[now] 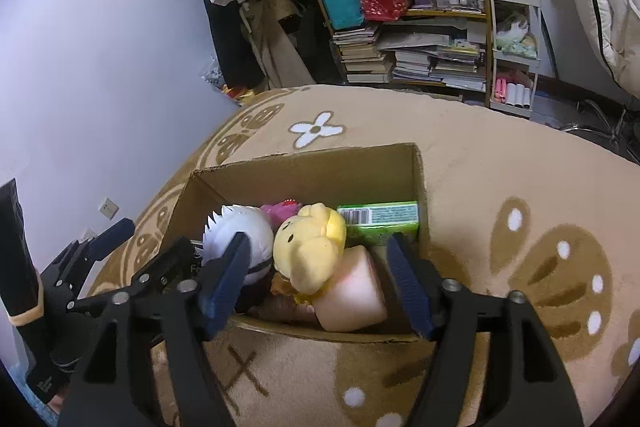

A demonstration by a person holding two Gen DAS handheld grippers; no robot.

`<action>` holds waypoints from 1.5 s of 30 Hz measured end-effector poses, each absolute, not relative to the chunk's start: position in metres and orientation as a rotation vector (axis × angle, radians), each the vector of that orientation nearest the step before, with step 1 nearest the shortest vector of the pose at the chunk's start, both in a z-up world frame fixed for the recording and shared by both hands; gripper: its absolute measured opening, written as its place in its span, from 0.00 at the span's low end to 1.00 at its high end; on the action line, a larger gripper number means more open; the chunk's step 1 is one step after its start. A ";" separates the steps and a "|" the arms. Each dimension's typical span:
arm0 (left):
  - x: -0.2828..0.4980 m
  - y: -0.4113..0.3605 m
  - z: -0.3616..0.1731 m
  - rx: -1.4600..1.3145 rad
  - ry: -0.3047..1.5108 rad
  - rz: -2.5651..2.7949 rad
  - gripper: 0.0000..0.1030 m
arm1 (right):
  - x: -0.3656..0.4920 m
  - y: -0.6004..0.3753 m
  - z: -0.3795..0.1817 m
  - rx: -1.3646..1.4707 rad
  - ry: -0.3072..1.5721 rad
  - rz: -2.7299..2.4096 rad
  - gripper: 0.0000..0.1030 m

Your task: Organize soft objects

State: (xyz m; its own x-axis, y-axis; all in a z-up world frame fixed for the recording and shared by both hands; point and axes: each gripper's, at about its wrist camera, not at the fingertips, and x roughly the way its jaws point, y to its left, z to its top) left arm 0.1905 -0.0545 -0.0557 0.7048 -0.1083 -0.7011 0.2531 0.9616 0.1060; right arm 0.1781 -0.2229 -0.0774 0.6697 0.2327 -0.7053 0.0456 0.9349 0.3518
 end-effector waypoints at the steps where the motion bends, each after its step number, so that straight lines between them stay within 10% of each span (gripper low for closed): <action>1: 0.189 -0.053 -0.054 0.200 0.758 -0.193 0.91 | 0.176 -0.224 -0.075 0.358 0.829 0.111 0.89; 6: 0.178 -0.041 -0.044 0.165 0.747 -0.149 0.96 | 0.163 -0.224 -0.062 0.346 0.796 0.126 1.00; 45: -0.018 -0.005 0.044 0.179 0.476 -0.113 0.99 | 0.003 -0.199 -0.008 0.143 0.466 0.078 1.00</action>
